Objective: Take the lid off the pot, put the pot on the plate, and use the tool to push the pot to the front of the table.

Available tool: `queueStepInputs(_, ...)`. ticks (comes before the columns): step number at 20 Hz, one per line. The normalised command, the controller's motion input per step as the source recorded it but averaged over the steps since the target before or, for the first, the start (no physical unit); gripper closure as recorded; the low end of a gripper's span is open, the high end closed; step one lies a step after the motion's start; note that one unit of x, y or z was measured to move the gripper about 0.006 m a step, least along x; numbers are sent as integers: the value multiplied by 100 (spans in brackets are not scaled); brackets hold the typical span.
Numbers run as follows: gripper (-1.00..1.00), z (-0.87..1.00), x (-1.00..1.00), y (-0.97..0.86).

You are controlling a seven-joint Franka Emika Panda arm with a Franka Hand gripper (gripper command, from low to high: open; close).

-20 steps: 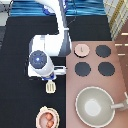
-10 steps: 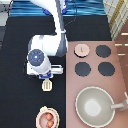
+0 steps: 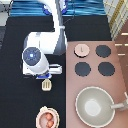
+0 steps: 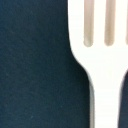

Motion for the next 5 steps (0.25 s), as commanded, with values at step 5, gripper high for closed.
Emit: queueStepInputs(5, -100, 82, -34, -14)
